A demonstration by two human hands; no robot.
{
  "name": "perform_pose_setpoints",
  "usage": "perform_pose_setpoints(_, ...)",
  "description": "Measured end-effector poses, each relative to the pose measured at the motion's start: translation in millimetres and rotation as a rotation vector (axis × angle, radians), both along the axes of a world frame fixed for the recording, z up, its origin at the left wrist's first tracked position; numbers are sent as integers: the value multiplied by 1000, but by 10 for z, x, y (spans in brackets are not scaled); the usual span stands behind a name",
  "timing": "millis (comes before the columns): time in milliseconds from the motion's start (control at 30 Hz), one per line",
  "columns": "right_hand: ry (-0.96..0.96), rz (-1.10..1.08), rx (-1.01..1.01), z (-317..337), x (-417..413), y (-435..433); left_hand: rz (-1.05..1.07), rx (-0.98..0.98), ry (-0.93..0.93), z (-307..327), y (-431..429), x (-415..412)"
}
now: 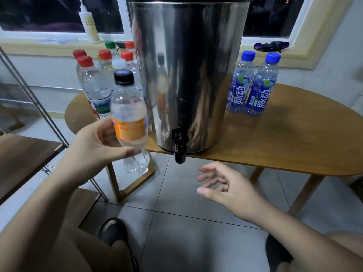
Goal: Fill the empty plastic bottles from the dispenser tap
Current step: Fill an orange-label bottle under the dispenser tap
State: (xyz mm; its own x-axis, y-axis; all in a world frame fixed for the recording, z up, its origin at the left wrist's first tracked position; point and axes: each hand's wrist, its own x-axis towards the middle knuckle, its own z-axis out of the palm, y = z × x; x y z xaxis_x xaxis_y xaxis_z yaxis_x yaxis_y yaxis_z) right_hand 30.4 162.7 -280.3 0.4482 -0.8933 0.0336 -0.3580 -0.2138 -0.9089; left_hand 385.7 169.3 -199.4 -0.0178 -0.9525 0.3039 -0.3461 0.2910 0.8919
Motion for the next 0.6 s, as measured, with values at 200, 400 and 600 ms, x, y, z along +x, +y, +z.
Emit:
perform_pose_setpoints(200,37,24,10,-83,19,-41,256,-73,43,-63,-304,54)
perform_pose_setpoints(400,68,24,4,-126,-9,-53,365,-64,-81,-96,-554,17)
perform_pose_setpoints(600,71,43,15,-130,-22,-50,446,-97,-105,-167,-702,0)
